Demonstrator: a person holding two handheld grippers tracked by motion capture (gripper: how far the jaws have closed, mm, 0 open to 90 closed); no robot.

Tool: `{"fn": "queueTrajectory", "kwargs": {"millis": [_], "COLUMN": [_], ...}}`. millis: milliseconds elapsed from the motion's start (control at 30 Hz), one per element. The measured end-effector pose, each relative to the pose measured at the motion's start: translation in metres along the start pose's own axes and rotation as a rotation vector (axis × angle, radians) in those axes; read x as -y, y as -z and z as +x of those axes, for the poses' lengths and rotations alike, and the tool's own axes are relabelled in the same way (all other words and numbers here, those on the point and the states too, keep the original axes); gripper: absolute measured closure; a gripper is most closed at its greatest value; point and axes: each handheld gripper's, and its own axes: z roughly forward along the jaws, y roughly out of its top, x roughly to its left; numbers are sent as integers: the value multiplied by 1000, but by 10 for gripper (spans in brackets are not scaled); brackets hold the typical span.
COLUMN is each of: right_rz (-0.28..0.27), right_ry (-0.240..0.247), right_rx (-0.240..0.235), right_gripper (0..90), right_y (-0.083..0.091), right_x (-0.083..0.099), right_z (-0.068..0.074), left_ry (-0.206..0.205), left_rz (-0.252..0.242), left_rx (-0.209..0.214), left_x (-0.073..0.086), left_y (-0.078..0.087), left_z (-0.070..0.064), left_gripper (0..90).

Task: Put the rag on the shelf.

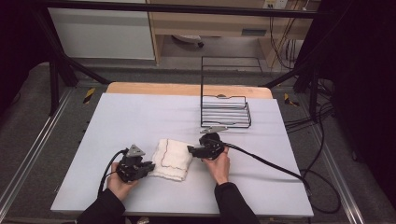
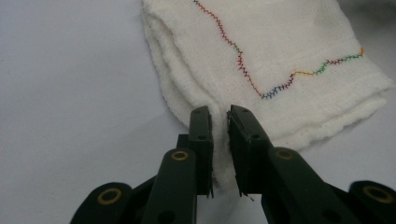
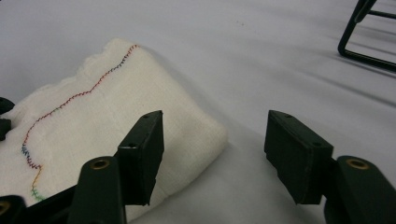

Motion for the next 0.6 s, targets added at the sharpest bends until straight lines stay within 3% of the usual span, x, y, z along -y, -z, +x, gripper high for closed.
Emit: {"fn": "queueTrajectory", "kwargs": {"millis": [200,533,600], "right_rz": [15,20,21], "right_ry": [-38,-53,-60], "right_rx": [-20,-40,-60], "right_gripper": [517,644,715], "right_y": [-8,-11,-11], "right_x": [1,2,3], "right_z": [-1,1,2], "left_ry": [-3,3,16], "left_rz": [-1,-4,-5], "left_rx": [2,5,6], "left_x": [0,0,0], "left_y": [0,-1,-1], "left_z": [0,1,1], "left_gripper": [778,770,763]}}
